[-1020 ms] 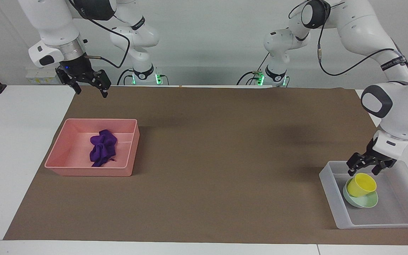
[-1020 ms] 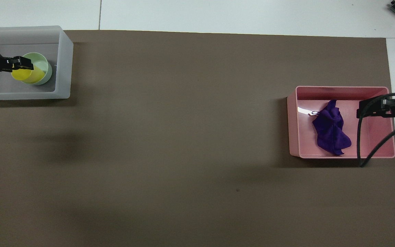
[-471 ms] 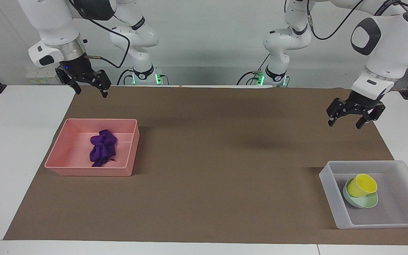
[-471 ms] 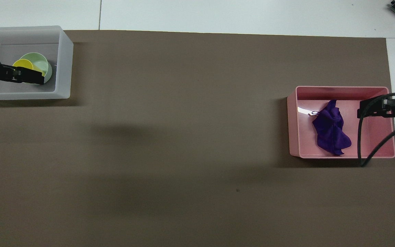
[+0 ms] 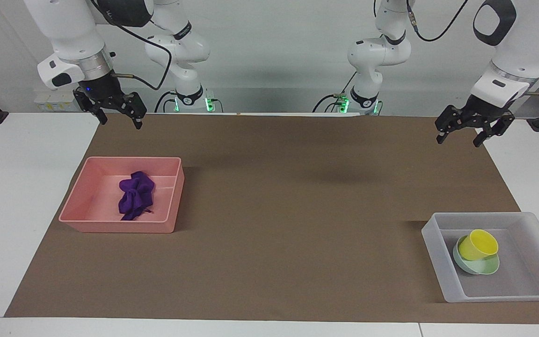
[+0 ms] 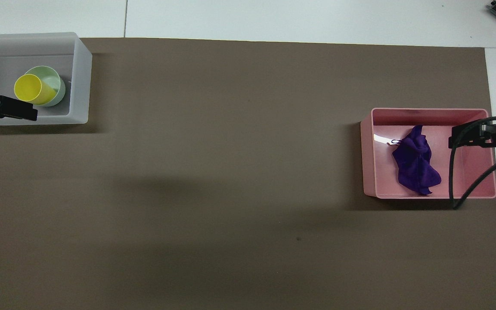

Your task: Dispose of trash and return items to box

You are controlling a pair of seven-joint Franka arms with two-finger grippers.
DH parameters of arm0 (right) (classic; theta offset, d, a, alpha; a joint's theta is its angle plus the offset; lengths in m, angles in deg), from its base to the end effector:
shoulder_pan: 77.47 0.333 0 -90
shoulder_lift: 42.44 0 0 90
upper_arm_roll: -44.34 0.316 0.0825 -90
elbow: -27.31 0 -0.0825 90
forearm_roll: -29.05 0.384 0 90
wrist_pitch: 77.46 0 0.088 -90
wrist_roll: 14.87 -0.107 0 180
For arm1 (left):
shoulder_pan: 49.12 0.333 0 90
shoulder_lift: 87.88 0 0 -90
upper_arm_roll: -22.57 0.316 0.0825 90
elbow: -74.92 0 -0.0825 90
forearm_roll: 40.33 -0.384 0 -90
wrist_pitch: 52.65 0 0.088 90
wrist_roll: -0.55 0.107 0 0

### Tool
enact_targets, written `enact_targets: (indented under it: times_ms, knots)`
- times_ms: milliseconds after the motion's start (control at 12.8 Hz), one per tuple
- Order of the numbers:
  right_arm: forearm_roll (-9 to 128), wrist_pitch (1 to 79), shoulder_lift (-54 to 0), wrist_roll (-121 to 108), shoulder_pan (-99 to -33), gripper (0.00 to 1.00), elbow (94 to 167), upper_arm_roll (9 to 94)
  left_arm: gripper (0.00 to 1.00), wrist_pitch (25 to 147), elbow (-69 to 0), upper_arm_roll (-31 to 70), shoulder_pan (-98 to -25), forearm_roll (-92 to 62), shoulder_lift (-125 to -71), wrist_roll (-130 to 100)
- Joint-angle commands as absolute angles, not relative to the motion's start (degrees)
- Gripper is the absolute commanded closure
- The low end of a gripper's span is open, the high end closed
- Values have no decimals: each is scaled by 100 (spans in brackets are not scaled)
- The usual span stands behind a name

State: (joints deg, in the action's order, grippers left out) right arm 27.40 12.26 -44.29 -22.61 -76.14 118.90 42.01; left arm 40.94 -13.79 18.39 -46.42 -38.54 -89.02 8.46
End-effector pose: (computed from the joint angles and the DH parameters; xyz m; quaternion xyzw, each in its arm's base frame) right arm 0.5437 -0.0130 0.6287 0.9970 -0.0762 0.0006 0.0137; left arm 0.5671 -0.0174 0.6299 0.9960 -0.0813 0.0335 0.0145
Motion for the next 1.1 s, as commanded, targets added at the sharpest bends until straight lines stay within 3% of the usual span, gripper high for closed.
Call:
enact_targets:
  times_ms: [0, 314, 1020]
  knots:
    - [2720, 1175, -4526, -2260, -7686, 0, 11977, 4267, 0, 3754, -1464, 2184, -5103, -3901, -8692, 811]
    - [2720, 1175, -4525, -2260, -7686, 0, 11977, 4267, 0, 3515, -1613, 2467, -5412, -3901, -8586, 845]
    - [2720, 1175, -4517, -2260, -7686, 0, 11977, 4267, 0, 3630, -1885, 2511, -5307, -3979, -8446, 863]
